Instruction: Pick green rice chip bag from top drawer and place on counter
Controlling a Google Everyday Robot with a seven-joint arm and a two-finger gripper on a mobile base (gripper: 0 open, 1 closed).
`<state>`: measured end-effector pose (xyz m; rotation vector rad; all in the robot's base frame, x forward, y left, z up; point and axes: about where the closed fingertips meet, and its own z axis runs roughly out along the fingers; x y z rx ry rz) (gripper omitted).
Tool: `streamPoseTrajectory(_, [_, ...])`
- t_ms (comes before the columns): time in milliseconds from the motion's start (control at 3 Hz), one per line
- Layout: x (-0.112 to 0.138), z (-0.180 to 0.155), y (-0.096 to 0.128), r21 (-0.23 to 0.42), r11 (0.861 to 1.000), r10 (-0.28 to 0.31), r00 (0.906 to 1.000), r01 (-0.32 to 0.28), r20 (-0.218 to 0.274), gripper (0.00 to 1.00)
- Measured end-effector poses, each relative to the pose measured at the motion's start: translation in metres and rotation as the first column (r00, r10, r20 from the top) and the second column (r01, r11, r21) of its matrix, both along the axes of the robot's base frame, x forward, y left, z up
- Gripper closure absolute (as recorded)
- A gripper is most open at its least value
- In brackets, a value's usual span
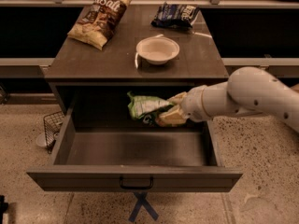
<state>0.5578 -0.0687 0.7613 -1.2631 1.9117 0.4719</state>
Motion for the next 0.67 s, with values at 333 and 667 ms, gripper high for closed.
streamPoseTrajectory(333, [-0.006, 0.041, -0.023, 0.035, 0.999, 0.015, 0.9999, -0.015, 0.0, 1.0])
streamPoseTrajectory(667, [-0.002, 0.087, -0.054, 0.077, 0.997, 0.004, 0.9997, -0.006, 0.024, 1.0])
